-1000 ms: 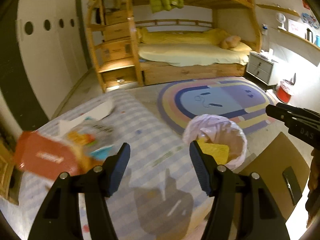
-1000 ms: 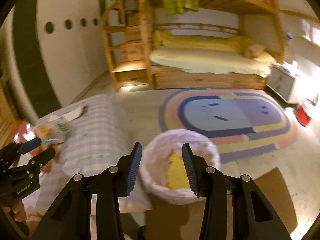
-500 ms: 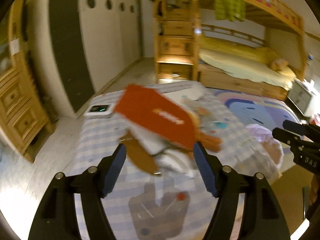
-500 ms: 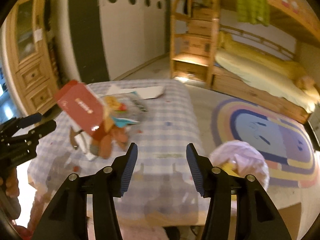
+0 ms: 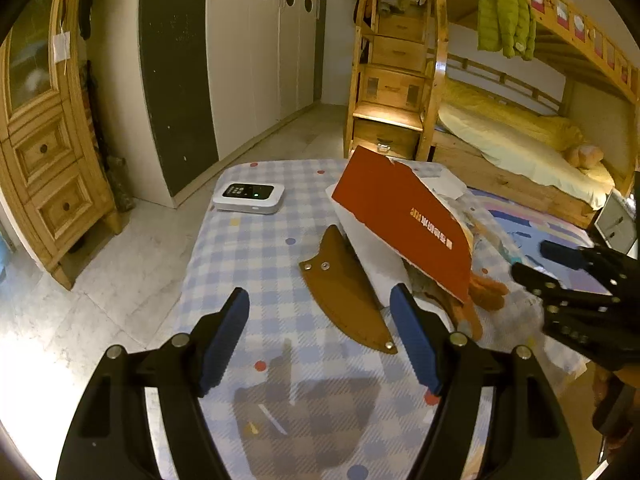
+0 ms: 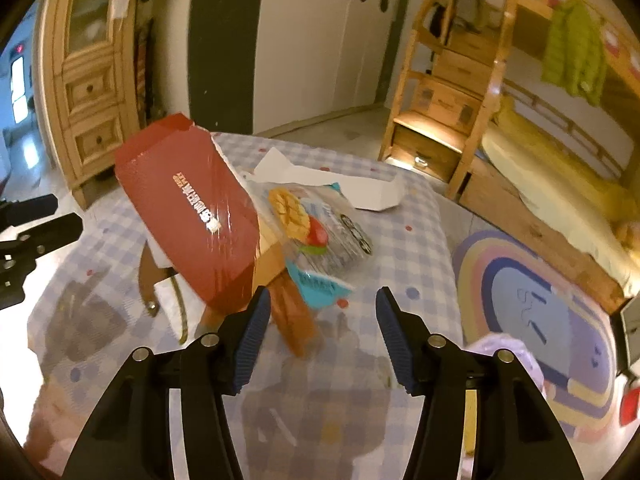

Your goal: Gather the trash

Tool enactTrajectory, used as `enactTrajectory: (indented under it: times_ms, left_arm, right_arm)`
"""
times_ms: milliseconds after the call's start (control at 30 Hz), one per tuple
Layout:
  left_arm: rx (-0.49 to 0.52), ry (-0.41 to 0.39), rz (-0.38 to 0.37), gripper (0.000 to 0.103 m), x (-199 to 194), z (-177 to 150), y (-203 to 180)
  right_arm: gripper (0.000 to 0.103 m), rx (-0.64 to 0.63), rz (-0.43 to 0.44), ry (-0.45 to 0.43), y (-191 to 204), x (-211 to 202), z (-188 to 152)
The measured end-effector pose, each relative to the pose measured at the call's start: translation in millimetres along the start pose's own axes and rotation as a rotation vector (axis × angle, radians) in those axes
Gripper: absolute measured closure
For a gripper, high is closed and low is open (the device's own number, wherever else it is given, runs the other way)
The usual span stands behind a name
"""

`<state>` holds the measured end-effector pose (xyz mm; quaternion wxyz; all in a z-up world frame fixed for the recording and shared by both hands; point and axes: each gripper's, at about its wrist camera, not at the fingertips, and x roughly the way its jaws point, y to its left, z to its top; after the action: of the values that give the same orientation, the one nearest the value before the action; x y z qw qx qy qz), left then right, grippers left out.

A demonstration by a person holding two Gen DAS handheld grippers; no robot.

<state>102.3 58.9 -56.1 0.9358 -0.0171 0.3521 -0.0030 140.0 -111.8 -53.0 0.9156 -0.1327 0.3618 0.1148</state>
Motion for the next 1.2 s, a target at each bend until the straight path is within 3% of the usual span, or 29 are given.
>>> enactTrajectory:
  times_ms: [167, 300, 400, 533, 633, 867, 967, 1033, 1200]
  left_arm:
    - [0.017, -0.001, -0.003, 0.032, 4, 0, -2]
    - [0.029, -0.004, -0.010, 0.032, 5, 1, -6]
    - [0.045, -0.005, -0.019, 0.032, 5, 1, -12]
    - [0.065, 0.006, -0.039, 0.032, 9, 0, -18]
    - [0.068, 0.008, -0.065, 0.032, 10, 1, -24]
    - [0.047, 0.001, -0.088, 0.033, 18, 13, -29]
    - [0.020, -0.008, -0.082, 0.032, 26, 24, -24]
    - [0.021, -0.019, -0.090, 0.025, 32, 30, -22]
    - [0.050, -0.060, -0.095, 0.025, 43, 44, -26]
  right_arm:
    - [0.056, -0.070, -0.037, 0.018, 11, 23, 13]
    - [0.073, -0.097, -0.079, 0.027, 14, 35, 15]
    - [0.090, -0.048, -0.066, 0.003, 4, 28, 15]
    - [0.100, 0.080, -0.056, -0.038, -27, 10, 13]
    - [0.101, 0.157, -0.038, -0.068, -48, -8, 7]
    - [0.101, 0.191, -0.021, -0.100, -58, -49, -14]
    - [0.101, 0.203, -0.009, -0.094, -56, -54, -20]
    - [0.101, 0.200, -0.003, -0.088, -55, -57, -24]
    - [0.100, 0.203, -0.005, -0.078, -56, -60, -31]
